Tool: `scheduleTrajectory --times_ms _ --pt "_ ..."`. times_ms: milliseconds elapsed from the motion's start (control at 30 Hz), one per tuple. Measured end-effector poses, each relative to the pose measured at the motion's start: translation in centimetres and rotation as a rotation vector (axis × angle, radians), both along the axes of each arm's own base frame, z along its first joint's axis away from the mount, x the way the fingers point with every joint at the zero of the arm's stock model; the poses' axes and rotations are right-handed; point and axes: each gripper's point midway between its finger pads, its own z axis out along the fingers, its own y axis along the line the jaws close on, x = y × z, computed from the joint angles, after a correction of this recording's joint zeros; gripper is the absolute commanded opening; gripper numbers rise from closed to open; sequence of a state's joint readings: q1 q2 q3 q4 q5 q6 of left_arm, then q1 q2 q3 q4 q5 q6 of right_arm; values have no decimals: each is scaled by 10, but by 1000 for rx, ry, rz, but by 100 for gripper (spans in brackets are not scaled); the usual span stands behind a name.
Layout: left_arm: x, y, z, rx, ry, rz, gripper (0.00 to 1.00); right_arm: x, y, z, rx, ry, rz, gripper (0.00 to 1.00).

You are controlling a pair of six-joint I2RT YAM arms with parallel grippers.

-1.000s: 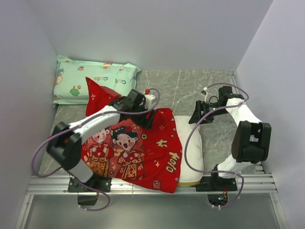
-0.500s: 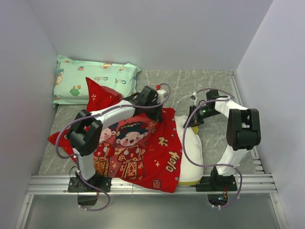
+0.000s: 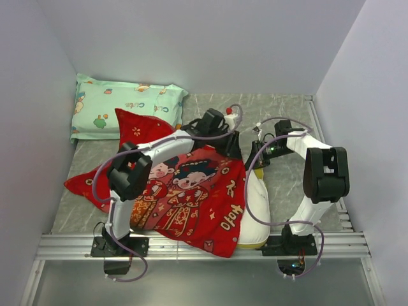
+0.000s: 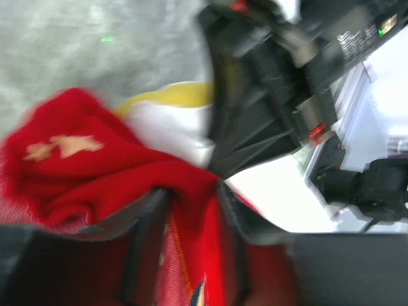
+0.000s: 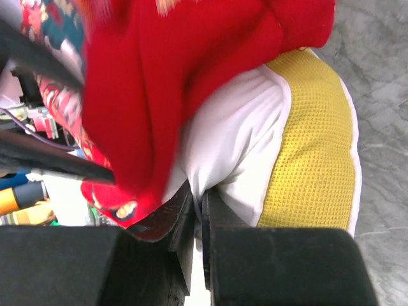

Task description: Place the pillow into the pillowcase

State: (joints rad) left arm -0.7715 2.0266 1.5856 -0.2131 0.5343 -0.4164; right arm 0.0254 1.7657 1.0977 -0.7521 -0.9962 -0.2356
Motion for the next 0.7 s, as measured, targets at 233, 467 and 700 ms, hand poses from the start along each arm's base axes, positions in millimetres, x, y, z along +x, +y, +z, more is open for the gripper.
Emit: scheduleTrajectory --times_ms 233,467,700 --pt "30 108 17 197 -171 89 76 -8 -11 -3 26 18 -18 1" --pt "37 155 34 298 -318 141 73 -16 -14 -5 45 33 -17 1" --pt "65 112 -71 318 -110 78 35 -17 -13 -4 55 25 -9 0"
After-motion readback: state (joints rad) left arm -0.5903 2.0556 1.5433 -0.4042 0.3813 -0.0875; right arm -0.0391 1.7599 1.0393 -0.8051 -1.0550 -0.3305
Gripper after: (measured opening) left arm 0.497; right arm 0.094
